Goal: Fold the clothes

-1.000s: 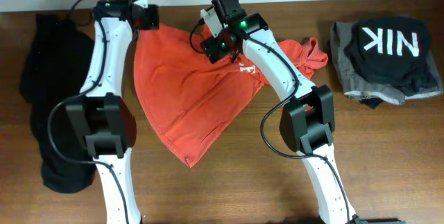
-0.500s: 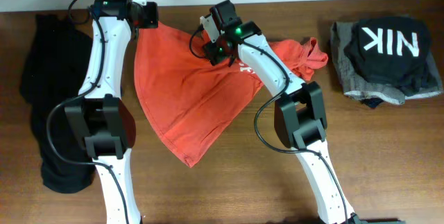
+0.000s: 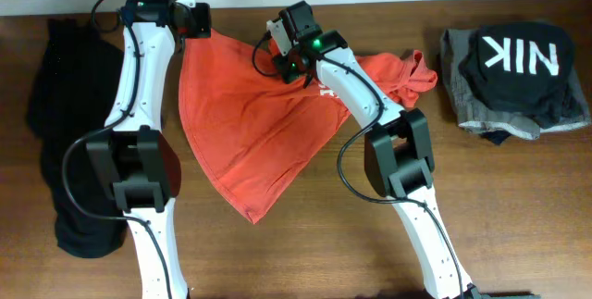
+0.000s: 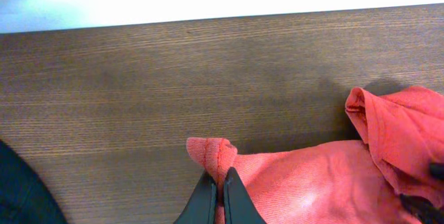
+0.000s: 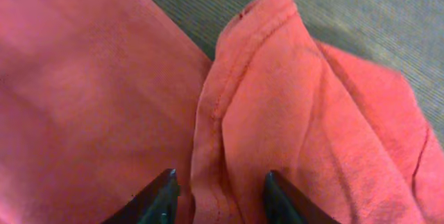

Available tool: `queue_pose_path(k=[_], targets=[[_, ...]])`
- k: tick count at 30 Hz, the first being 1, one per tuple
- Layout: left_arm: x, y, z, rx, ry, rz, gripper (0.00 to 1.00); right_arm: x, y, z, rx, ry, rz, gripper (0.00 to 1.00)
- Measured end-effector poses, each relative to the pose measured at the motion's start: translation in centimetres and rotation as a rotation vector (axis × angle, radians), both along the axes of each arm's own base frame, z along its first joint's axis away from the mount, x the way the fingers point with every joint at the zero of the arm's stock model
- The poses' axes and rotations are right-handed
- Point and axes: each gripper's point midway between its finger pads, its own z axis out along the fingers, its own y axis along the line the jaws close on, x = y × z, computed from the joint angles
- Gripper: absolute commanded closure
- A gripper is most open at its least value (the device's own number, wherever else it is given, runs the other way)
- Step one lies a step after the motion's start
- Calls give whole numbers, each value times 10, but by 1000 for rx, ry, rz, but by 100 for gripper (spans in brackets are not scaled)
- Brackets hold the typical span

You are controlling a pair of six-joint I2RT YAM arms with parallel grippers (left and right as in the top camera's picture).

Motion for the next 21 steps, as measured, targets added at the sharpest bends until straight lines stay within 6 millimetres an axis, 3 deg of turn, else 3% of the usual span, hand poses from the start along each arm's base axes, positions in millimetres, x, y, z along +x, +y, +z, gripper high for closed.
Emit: queue_pose_path(k=[11,14,18,21], targets=[[0,0,0,0,0,0,99,7,-17,-10,-58,-10,-84,96],[0,0,0,0,0,0,99,6,-21,-7,-69,-2,-93,96],[0,0,0,0,-2,0,99,8,-30,17,-75,-1,-109,96],[2,3,1,14,-10,11,99,11,-41,57,-60,-31,-135,96]])
